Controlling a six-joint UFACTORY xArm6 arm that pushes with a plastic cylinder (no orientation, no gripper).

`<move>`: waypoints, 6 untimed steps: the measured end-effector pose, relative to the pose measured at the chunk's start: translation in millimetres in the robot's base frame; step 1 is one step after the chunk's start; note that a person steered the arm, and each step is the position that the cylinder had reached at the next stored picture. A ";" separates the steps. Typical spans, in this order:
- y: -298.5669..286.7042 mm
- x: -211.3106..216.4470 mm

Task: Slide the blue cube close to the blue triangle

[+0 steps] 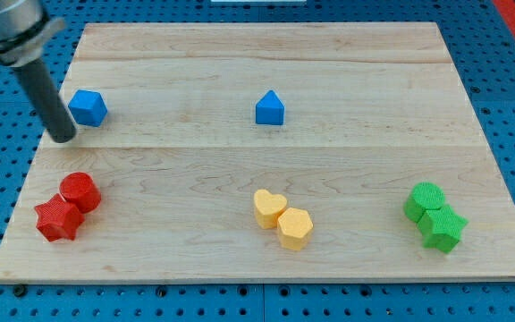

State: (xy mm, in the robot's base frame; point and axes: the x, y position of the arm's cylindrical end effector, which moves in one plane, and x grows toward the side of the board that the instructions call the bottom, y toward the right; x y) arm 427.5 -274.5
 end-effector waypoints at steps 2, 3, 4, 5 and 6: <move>-29.5 -32.6; 1.4 -45.5; 94.1 -46.2; 194.4 -45.0; 135.0 -1.7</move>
